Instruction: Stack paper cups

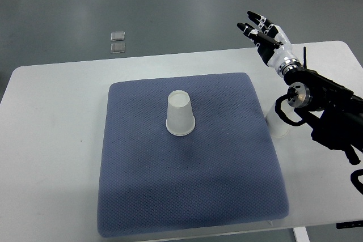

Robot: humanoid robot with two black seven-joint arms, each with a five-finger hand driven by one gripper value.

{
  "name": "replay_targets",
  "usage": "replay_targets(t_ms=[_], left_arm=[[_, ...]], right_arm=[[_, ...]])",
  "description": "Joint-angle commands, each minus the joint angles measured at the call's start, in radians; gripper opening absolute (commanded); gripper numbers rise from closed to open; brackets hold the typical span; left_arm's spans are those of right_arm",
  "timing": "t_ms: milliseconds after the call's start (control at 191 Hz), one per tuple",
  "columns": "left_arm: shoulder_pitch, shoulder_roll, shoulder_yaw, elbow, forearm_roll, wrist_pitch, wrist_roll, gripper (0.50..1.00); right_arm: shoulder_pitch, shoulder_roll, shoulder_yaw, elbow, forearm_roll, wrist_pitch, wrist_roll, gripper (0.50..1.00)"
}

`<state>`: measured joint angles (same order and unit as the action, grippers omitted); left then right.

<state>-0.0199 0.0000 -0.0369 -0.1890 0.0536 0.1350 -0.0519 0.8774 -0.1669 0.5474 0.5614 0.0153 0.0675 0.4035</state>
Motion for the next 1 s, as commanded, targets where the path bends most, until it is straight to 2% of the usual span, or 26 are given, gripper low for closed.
replay_targets(t_ms=[0,993], left_arm=[[0.000,0.000,-0.001,0.000,0.000,0.000,0.000,1.000],[0.005,0.000,-0.009,0.019,-0.001,0.003,0.000,1.000]], right_arm=[[0.000,0.001,0.003,0.000,0.000,0.000,0.000,0.913],[0.040,-0.011,0.008,0.000,0.003,-0.015,-0.006,0.913]])
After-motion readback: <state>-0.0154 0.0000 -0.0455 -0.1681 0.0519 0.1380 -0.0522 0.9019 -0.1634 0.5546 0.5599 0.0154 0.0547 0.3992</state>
